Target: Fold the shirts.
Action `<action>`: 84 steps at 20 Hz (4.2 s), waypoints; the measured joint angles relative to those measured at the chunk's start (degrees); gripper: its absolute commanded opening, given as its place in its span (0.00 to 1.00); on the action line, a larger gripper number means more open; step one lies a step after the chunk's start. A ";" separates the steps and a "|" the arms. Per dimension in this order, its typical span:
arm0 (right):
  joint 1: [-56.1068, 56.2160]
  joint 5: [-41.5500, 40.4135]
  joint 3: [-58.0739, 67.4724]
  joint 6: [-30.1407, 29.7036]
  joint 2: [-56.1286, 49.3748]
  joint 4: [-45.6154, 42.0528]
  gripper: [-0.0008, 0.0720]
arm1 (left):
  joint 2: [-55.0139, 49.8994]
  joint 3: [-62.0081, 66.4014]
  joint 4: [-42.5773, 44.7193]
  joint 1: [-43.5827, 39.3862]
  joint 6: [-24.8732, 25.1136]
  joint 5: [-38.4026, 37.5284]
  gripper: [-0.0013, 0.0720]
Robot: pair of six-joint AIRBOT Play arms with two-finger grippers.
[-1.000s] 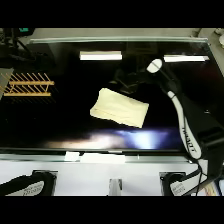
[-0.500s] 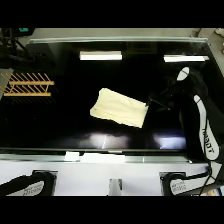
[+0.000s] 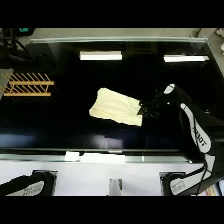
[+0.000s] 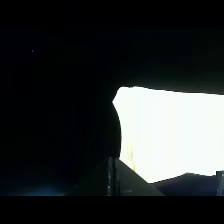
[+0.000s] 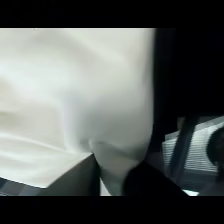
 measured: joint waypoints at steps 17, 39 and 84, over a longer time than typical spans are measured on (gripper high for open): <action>-34.64 23.17 30.18 -0.22 14.60 -7.93 0.04 | -0.92 -4.31 -0.39 0.00 0.02 0.17 0.06; -51.34 28.98 -2.01 2.67 31.45 -32.24 0.05 | -0.81 -9.51 -3.56 -1.25 0.07 0.17 0.06; 8.20 11.87 22.51 4.76 14.75 -30.64 0.96 | -8.09 -11.06 22.23 -0.31 -16.48 -5.25 0.92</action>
